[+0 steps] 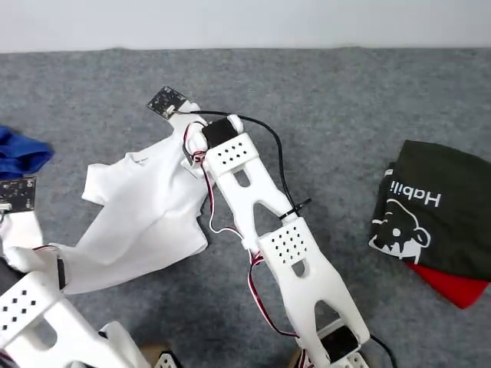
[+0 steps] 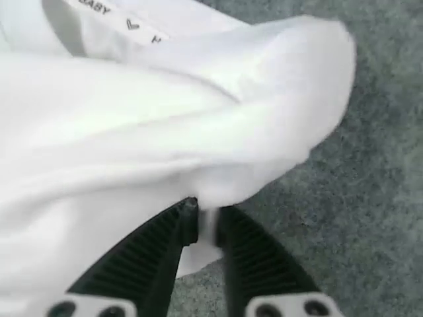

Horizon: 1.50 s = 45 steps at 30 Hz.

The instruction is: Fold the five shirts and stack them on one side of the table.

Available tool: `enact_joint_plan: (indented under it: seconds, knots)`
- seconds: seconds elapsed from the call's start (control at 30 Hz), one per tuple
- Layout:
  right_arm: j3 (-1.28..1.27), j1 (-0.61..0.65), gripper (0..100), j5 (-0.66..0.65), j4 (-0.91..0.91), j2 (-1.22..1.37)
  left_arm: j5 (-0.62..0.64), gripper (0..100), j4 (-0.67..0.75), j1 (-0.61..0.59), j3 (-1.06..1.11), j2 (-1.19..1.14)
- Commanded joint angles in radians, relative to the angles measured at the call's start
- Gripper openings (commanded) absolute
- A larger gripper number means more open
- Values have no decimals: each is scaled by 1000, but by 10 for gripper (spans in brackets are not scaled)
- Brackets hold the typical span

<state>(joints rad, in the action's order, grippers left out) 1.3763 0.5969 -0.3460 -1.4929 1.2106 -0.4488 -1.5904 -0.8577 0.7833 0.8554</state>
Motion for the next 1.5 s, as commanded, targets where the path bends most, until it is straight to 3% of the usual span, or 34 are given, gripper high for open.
enact_joint_plan:
  seconds: [0.0,0.3,0.53,0.77,0.9,1.07,1.2,1.3,1.47]
  knots:
    - [57,-16,7,5,-45,-102,9,5,21,-8,-15,23]
    - [51,-44,10,-92,-306,-274,9,5,23,-8,-67,23]
    - [-17,-117,10,-91,-306,-407,11,5,101,-5,-168,21]
    - [-428,-189,10,-92,-303,-619,8,5,170,2,-163,14]
    - [-582,-182,10,-87,-300,-657,-9,5,173,69,-125,12]
    - [-588,-148,12,-86,-259,-561,-51,5,215,183,4,20]
    - [-585,-142,102,-72,-295,-496,-52,5,209,199,48,20]
    - [-585,-154,203,37,-308,-512,-52,5,207,196,61,21]
    - [-589,-142,229,49,-308,-588,-52,5,207,196,59,21]
